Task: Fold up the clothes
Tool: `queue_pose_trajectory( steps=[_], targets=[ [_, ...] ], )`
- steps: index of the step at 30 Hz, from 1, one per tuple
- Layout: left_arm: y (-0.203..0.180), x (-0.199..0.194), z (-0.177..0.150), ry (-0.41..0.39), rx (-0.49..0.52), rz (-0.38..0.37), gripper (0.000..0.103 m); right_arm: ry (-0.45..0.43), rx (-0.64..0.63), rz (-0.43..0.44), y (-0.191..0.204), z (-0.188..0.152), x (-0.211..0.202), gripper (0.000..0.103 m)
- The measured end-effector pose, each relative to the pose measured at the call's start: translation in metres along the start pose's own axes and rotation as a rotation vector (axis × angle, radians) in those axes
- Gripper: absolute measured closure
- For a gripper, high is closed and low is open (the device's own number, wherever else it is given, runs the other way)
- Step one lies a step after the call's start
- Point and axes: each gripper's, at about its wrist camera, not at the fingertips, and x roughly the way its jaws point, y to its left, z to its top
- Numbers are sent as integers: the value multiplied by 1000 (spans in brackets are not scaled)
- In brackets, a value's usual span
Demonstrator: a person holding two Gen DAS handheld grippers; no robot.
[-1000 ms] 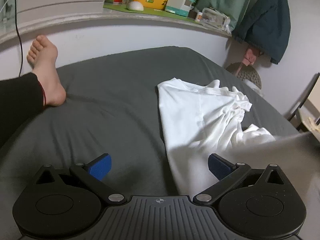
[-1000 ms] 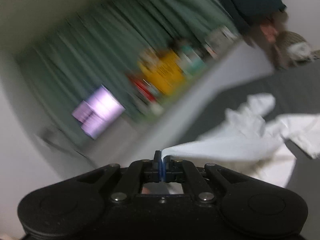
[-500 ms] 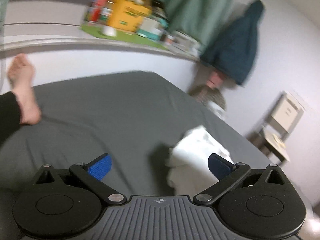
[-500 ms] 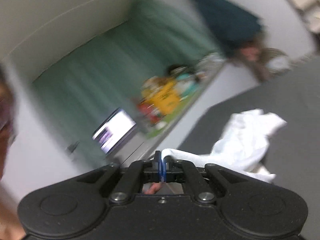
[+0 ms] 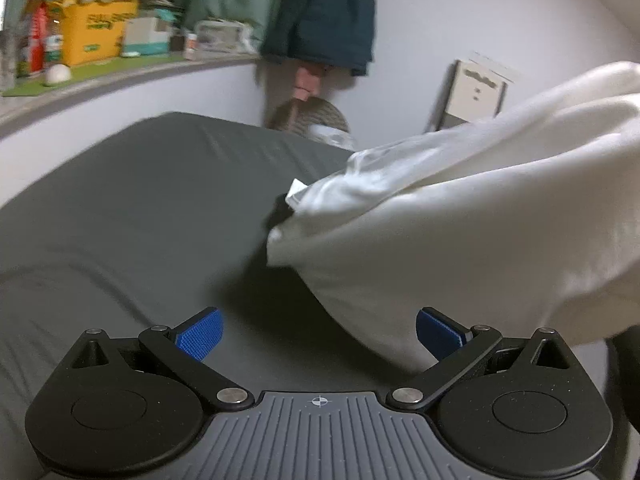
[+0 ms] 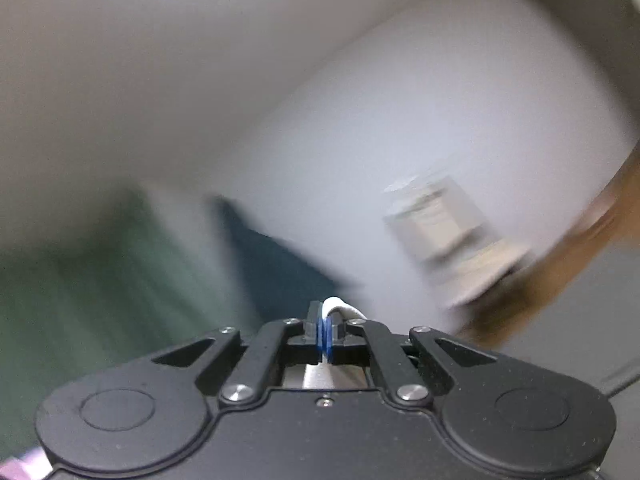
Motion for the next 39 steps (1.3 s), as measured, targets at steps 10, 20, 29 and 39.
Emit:
queue_pose_trajectory(
  steps=[10, 20, 29, 39],
  targets=[
    [-42, 15, -25, 33, 191, -67, 0, 658, -426, -371, -44, -144, 127, 38],
    [-66, 17, -40, 82, 273, -86, 0, 1012, -268, -308, -48, -245, 86, 41],
    [-57, 22, -41, 78, 238, -103, 0, 1142, -349, -339, -47, -299, 179, 101],
    [-55, 31, -41, 74, 215, -103, 0, 674, -332, -203, 19, -224, 241, 101]
  ],
)
